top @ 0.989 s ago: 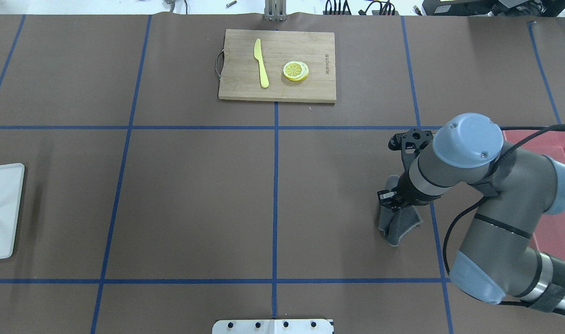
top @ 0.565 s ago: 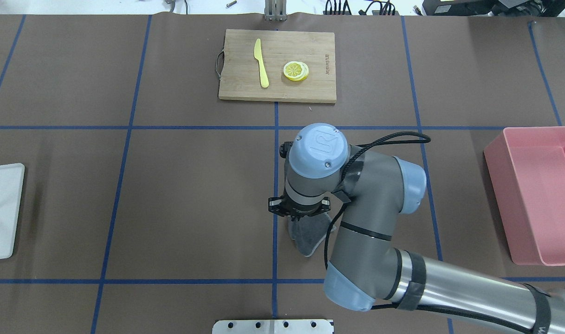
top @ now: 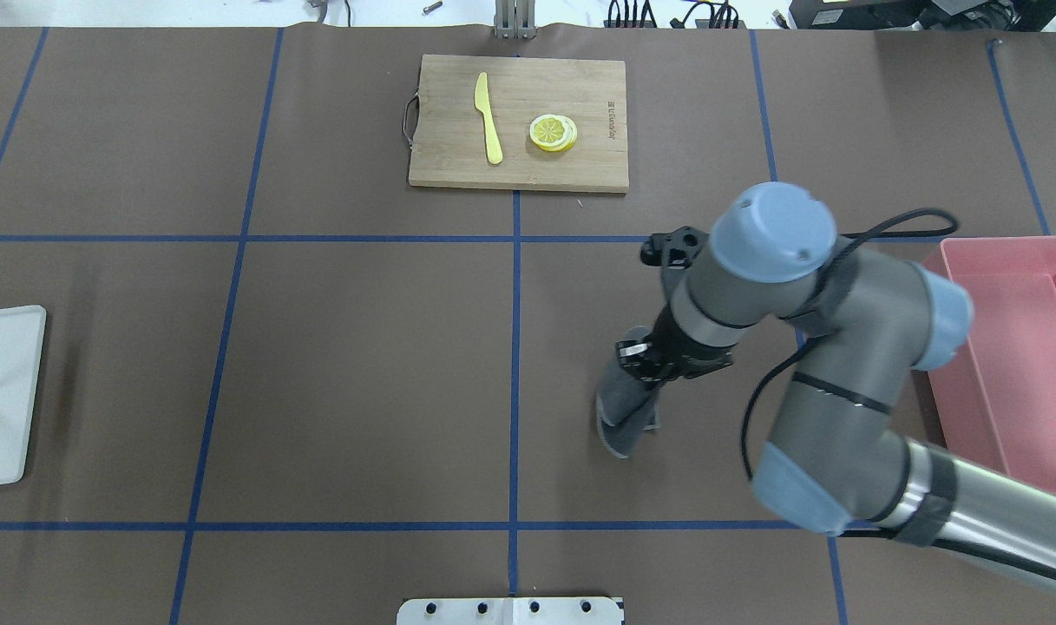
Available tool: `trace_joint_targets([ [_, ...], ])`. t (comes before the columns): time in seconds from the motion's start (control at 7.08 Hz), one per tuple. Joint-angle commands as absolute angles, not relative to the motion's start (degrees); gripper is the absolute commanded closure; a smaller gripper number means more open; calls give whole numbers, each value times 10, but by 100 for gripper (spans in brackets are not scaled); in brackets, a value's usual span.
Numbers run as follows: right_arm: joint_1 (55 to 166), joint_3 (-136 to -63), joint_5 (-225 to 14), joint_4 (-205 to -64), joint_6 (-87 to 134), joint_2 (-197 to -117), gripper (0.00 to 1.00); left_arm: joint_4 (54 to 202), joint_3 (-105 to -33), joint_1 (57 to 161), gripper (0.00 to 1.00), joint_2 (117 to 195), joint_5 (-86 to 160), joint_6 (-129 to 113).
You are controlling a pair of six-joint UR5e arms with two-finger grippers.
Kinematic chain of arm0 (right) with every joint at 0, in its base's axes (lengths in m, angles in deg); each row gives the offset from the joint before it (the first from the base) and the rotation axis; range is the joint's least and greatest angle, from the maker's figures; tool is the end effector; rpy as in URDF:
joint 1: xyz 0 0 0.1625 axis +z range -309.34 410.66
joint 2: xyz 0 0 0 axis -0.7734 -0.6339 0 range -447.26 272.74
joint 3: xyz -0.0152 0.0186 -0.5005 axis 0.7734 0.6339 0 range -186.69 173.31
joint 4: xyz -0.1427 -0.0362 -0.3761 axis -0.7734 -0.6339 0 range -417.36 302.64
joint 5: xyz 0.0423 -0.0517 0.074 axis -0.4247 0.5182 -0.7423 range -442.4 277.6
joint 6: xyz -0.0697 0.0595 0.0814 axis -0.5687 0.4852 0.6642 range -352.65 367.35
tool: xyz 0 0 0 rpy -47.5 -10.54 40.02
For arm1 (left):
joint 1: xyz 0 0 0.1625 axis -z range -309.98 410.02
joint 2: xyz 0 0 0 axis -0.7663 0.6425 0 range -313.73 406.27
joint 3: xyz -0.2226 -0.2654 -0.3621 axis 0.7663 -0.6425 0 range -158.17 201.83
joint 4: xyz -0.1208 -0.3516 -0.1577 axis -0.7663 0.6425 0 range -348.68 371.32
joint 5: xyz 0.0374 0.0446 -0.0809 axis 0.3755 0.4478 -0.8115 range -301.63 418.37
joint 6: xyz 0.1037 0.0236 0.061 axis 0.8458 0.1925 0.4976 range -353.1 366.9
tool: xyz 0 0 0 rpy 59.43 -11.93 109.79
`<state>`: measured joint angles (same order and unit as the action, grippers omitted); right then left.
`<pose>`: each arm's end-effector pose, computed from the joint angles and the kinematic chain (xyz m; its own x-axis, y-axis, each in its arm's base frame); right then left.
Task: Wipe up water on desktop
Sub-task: 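Wipe the towel back and forth over the table with the right gripper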
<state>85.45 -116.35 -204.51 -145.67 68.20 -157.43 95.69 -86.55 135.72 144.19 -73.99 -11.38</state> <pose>-0.4600 -0.4026 0.4040 0.6351 -0.0610 0.7700 0.1300 0.9911 -0.0287 -0.0103 -0.5383 0.5395 0.7047 -0.0148 -0.7094 0.1589 0.9777 0.1375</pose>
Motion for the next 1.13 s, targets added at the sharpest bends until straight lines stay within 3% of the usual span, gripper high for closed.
trace_joint_targets([
  [0.0, 922, -1196, -2066, -1457, 557, -1703, 100, 957, -866, 1357, 2, 1441, -740, -114],
  [0.42, 927, -1184, -2062, -1467, 550, -1677, 100, 957, -867, 1357, 2, 1442, -740, -114],
  [0.71, 860, -1137, -2027, -1628, 615, -1476, 100, 957, -868, 1357, 2, 1442, -740, -114],
  [0.99, 800, -1069, -2017, -1550, 764, -1389, 100, 957, -865, 1356, 2, 1442, -740, -114],
])
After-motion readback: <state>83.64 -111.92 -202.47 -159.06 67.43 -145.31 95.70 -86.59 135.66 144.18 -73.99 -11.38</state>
